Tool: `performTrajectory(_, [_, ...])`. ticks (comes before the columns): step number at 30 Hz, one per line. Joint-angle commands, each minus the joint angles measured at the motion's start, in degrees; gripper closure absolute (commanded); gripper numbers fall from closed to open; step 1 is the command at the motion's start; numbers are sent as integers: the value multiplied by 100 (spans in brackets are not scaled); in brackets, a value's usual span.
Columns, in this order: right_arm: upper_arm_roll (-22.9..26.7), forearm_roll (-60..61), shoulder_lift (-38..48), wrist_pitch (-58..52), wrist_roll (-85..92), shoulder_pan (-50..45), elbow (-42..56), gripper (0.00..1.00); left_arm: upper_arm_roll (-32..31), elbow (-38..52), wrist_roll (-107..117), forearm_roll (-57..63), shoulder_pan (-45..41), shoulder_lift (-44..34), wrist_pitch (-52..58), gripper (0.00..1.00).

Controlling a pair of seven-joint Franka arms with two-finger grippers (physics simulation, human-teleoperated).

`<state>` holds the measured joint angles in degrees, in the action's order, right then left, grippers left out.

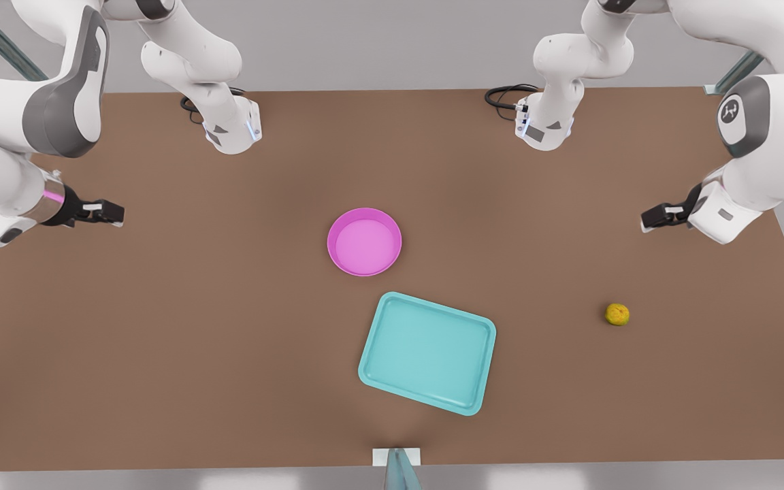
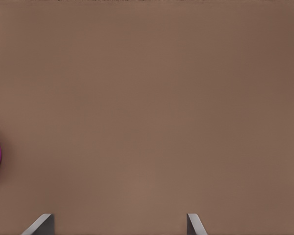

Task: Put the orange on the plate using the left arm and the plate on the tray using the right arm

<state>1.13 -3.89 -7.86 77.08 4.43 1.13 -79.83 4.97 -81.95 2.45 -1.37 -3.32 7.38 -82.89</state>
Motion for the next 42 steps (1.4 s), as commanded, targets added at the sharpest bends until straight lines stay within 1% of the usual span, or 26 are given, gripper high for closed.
performTrajectory(1, [1, 2, 13, 158, 154, -8, 2, 0, 48, 56, -210, -4, 15, 44, -78, 0])
performTrajectory(2, [1, -6, 13, 158, 154, -8, 2, 0, 48, 231, -219, -48, 42, 272, 80, 0])
performTrajectory(3, [1, 2, 13, 158, 154, -8, 2, 0, 232, 346, -228, -56, 191, 729, 142, 0])
performTrajectory(5, [10, -6, -31, 158, 154, 1, 20, 0, 285, 530, -184, -83, 384, 1791, -1024, 0])
performTrajectory(6, [10, -6, -101, 176, 154, -8, 37, 0, 268, 329, -236, -83, 393, 2180, -2203, 0])
performTrajectory(8, [10, 2, -119, 150, 145, -16, -6, 0, 215, -357, -359, -153, 385, 2391, -3338, 0])
performTrajectory(10, [10, -6, -119, 123, 145, 10, -42, 0, 224, -418, -562, -153, 385, 2567, -3383, 0])
performTrajectory(11, [10, -6, -145, 132, 145, 45, -50, 0, 224, -673, -553, -153, 385, 2602, -3663, 0])
performTrajectory(13, [36, -6, -260, 185, 145, 45, -7, 0, 224, -753, -562, -127, 402, 2839, -3945, 0])
performTrajectory(19, [36, -24, -268, 141, 137, 45, -33, 0, 232, -823, -553, -127, 516, 3182, -4253, 0])
performTrajectory(26, [45, -24, -295, 123, 137, 63, -50, 0, 232, -1227, -588, -118, 587, 3226, -4174, 0])
performTrajectory(40, [45, -15, -348, 97, 128, 124, -59, 0, 232, -1236, -588, -144, 701, 3639, -4244, 0])
performTrajectory(42, [45, -15, -348, 97, 128, 124, -59, 0, 232, -1236, -588, -144, 701, 3639, -4226, 28])
